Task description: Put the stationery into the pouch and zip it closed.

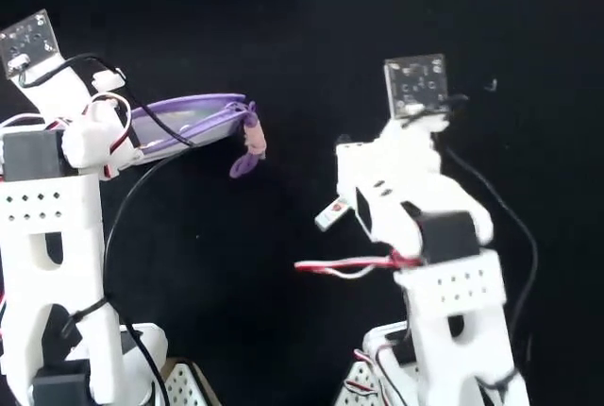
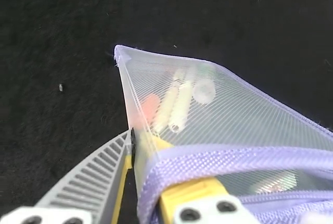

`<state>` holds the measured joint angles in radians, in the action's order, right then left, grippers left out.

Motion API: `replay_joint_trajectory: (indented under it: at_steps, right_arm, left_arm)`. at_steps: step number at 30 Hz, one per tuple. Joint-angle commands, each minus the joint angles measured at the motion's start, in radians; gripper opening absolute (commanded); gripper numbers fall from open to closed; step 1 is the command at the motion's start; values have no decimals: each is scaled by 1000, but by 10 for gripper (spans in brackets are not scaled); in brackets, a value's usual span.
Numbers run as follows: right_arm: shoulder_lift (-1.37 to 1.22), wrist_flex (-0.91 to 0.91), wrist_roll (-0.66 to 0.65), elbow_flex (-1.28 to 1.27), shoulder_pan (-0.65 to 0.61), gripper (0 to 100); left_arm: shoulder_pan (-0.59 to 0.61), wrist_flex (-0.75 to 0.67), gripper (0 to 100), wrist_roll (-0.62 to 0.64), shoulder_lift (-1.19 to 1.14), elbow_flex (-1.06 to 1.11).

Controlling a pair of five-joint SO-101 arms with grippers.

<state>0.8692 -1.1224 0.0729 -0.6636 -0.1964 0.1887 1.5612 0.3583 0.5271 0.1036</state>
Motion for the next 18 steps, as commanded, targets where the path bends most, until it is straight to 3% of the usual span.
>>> replay_joint_trajectory:
  at_steps: [1,9,15,18]
  right_arm:
    - [-142,-61,8,8,18,181]
    - [-464,-77,9,7,20,277]
    - [-647,-20,11,24,20,256]
    - [-704,63,77,18,20,233]
  left_arm:
    - [12,-44,30,8,20,27]
    - [10,-66,30,8,20,47]
    - [10,-66,30,8,20,48]
    - [10,-66,30,8,20,48]
